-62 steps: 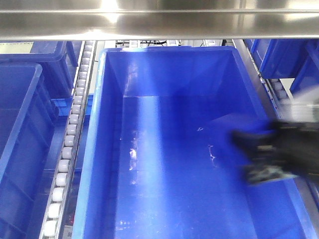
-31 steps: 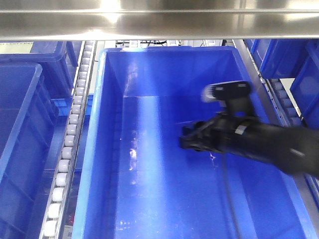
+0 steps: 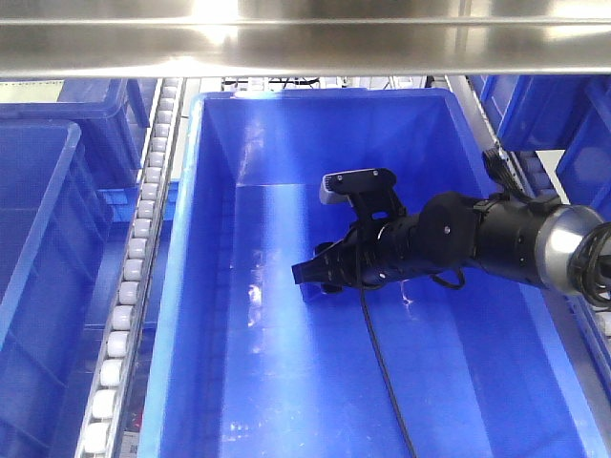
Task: Pour parts from conveyor to right shelf
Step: 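Extend the right gripper with the block into the blue bin, then open the right gripper to release the block into the bin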
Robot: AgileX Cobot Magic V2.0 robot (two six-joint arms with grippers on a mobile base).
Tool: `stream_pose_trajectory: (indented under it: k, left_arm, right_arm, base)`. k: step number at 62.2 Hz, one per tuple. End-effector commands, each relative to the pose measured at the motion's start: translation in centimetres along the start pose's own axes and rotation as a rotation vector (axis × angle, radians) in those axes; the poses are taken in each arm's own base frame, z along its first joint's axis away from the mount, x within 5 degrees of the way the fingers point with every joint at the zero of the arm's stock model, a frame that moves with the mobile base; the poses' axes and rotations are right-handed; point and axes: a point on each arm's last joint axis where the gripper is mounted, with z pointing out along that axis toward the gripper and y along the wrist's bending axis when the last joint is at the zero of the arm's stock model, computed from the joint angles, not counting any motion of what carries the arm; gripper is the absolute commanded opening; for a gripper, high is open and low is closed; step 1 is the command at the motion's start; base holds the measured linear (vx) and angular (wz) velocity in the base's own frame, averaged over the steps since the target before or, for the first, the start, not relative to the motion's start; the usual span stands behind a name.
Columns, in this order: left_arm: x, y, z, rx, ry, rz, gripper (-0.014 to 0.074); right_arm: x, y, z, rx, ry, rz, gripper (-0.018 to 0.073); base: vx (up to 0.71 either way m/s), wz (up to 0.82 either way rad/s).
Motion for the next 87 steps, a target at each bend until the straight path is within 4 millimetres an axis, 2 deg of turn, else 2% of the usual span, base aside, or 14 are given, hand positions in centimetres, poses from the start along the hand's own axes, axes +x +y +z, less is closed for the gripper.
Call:
stream_pose_trajectory:
  k: [1,7,17,32,39,52,64,70,77,87]
  left_arm:
    - [0.3,0.0,0.0,-0.001,-0.054,-0.009,-0.0006]
    - [0.3,0.0,0.0,-0.001,-0.054,-0.009,-0.0006]
    - [0.3,0.0,0.0,-0.001,-0.054,-0.009,-0.0006]
    - [0.3,0.0,0.0,-0.001,-0.054,-0.009,-0.0006]
    - [0.3,0.0,0.0,-0.001,-0.054,-0.009,-0.0006]
    - [0.3,0.0,0.0,-0.001,-0.054,-0.009,-0.0006]
    - [0.3,0.0,0.0,-0.001,-0.054,-0.009,-0.0006]
    - [0.3,0.0,0.0,-0.001,-0.054,-0.009,-0.0006]
    - [0.3,0.0,0.0,-0.001,-0.054,-0.009,-0.0006]
    - [0.3,0.0,0.0,-0.001,-0.054,-0.009,-0.0006]
  right_arm:
    - [-2.2,0.5,-1.9,0.0,-0.126,-0.012,0.0459]
    - [-2.2,0.5,-2.1,0.002,-0.13,-0.018,0.0497]
    - [-2.4,0.8,-3.1,-0.01,-0.14,-0.003,0.0497]
    - [-3.0,1.4,-6.8,-0.006,-0.178,-0.074,0.0495]
    - [-2.7,1.5,-8.4,-0.008,-0.212,-0.048,0.0484]
    - [-0.1,1.1,-12.2,0.007,-0.375,-0.02,0.0455]
    - [3.0,0.7,-15.5,0.03,-0.442,-0.084,0.0453]
    - [4.2,-0.5,-17.0,0.06,-0.474,-0.035,0.0453]
    - [5.5,-2.9,-19.1,0.142,-0.501,0.044,0.0453]
    - [7.1,-4.6,-22.2,0.255,-0.511,0.046,0.0453]
  base:
    - [0.0,0.0]
    - [0.0,0.0]
    - [0.0,0.0]
    - [0.0,0.0]
    - [0.0,0.0]
    - [0.0,0.0]
    - [0.0,0.0]
    - [0.0,0.0]
    - [0.0,0.0]
    - [0.0,0.0]
